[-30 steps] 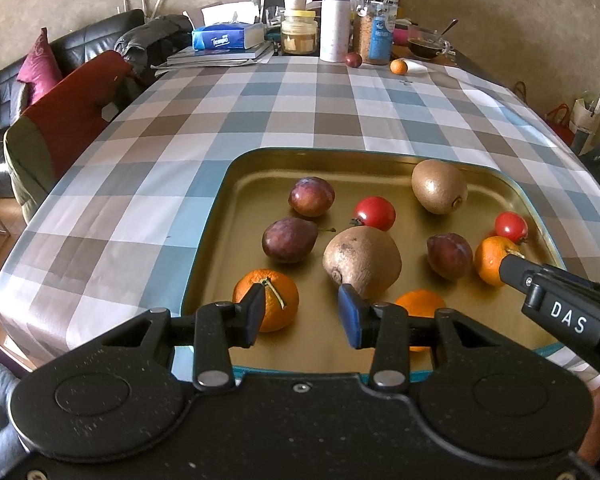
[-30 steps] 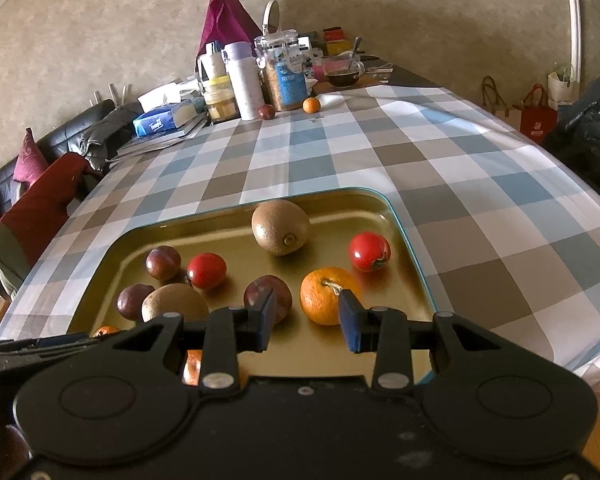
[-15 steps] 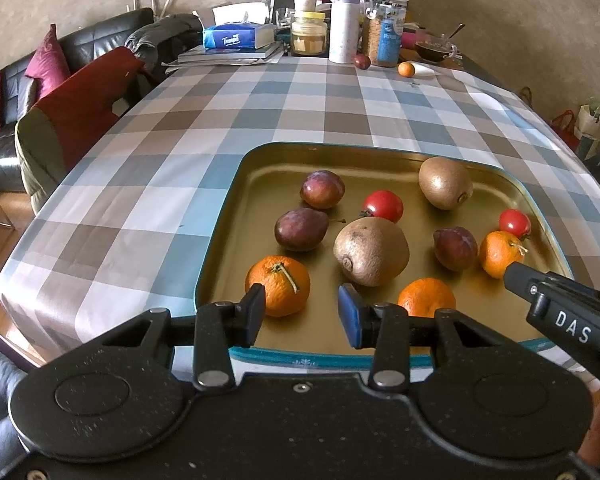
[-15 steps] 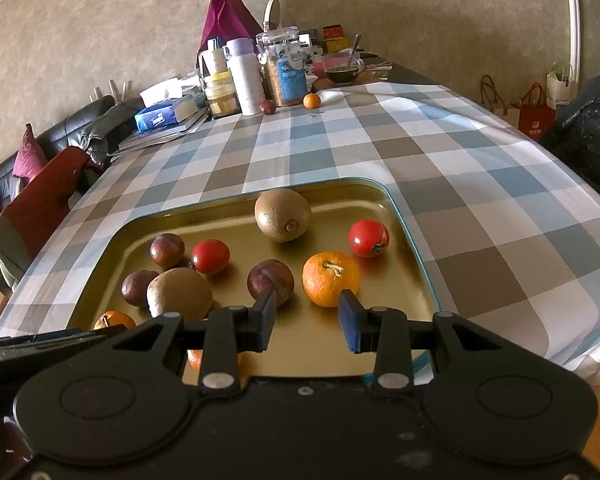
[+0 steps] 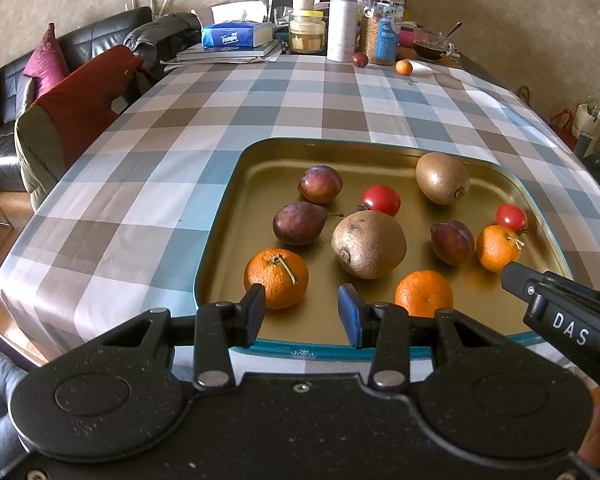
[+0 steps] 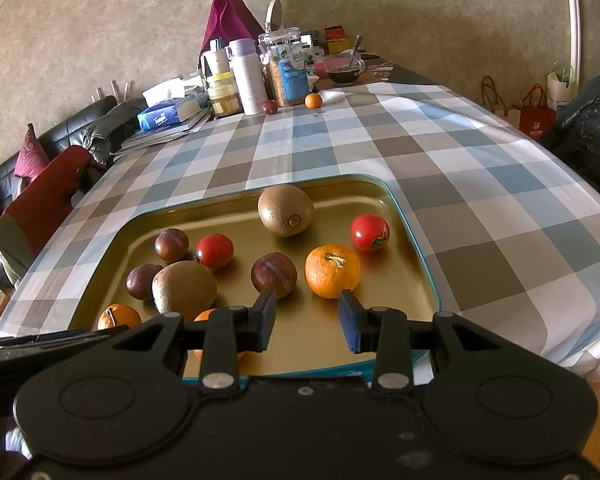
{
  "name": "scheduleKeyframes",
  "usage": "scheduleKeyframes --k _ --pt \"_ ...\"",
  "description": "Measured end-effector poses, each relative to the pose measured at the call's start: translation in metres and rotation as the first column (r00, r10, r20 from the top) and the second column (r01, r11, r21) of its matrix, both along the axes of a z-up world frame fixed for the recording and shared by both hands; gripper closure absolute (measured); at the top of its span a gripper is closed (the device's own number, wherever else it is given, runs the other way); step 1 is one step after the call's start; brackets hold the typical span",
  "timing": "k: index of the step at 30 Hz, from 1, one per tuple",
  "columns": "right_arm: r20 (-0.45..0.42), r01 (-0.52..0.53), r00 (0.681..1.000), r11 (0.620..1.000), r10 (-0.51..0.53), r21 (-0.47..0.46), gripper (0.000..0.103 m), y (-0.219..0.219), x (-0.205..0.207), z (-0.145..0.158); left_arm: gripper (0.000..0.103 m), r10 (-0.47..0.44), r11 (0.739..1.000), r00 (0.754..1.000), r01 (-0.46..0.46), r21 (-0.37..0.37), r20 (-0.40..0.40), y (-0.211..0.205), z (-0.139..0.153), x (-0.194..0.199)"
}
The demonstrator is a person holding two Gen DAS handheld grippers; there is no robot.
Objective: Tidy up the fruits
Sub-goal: 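Withdraw both open tools from the tray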
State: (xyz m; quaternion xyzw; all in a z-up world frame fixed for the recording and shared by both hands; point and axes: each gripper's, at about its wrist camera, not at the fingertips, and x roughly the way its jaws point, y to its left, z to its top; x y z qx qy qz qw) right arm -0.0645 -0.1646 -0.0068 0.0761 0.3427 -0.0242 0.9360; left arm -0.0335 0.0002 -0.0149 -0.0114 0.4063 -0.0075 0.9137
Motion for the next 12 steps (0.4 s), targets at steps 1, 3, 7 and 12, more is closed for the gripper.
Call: scheduleKeyframes --k 1,3,7,12 --pt "0.0 0.0 1.0 1.0 0.0 0.0 0.065 0.0 0.0 0.0 0.053 0.0 1.0 1.0 0.0 -0.001 0.0 0.0 0.0 0.0001" --pt "0.0 0.0 1.0 1.0 0.0 0.0 0.065 0.0 0.0 0.0 0.053 0.0 1.0 1.0 0.0 -0.001 0.0 0.0 -0.0001 0.0003" --pt "-0.004 -0.002 1.0 1.0 0.002 -0.002 0.065 0.0011 -0.0023 -0.0023 0.053 0.0 1.0 1.0 0.0 0.001 -0.001 -0.0002 -0.0003 0.0005" --pt "-0.015 -0.003 1.0 1.0 0.003 -0.001 0.065 0.0015 -0.0017 -0.0036 0.053 -0.005 1.0 1.0 0.005 0.002 0.003 0.0001 -0.0001 0.001"
